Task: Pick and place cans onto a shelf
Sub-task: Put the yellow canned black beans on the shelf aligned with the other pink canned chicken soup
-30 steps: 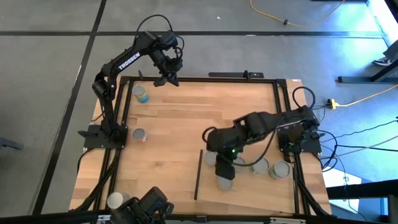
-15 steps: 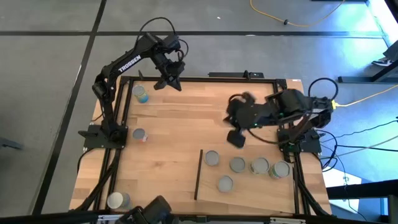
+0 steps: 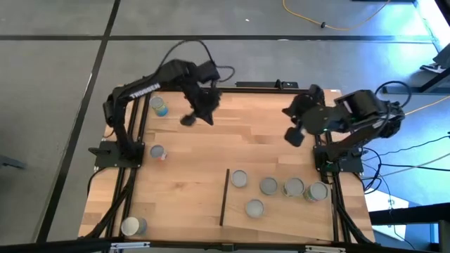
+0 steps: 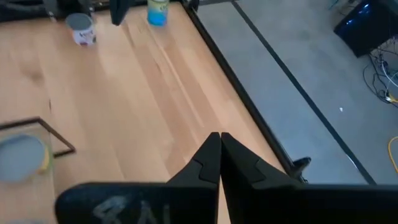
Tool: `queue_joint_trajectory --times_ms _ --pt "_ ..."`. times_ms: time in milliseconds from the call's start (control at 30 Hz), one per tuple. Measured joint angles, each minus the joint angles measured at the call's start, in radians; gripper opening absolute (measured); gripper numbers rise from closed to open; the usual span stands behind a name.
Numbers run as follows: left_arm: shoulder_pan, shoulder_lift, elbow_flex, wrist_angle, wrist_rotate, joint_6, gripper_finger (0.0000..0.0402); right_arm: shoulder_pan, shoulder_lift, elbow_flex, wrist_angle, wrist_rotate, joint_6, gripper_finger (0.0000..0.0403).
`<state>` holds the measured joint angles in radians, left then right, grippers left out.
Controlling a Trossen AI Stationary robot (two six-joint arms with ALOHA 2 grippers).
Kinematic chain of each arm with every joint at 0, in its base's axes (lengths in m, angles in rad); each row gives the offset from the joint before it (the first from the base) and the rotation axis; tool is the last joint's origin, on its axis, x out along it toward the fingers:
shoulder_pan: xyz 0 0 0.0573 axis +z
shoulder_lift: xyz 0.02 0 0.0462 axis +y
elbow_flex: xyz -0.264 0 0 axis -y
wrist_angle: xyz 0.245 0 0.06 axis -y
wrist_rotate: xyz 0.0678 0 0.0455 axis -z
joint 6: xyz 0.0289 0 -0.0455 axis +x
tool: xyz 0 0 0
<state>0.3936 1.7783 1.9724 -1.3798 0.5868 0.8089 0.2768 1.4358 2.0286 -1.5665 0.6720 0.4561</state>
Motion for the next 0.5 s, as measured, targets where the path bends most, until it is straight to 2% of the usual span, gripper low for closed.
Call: queue_joint_trajectory --times_ms 100,233,367,500 --pt "-0.11 -0.002 0.0 0.118 -0.121 -0.168 0.0 0.009 -0.084 -0.094 0.0 -0.021 -0.017 0.0009" --pt "-0.236 -0.003 0.001 0.248 -0.132 -0.386 0.0 0.021 -0.193 -0.203 0.011 -0.029 -0.019 0.0009" --pt "-0.353 0.0 0.0 0.356 -0.217 -0.574 0.0 0.037 -0.282 -0.314 0.04 -0.08 -0.024 0.0009" --pt "-0.457 0.0 0.0 0.422 -0.298 -0.694 0.0 0.062 -0.366 -0.424 0.141 -0.117 -0.039 0.0009"
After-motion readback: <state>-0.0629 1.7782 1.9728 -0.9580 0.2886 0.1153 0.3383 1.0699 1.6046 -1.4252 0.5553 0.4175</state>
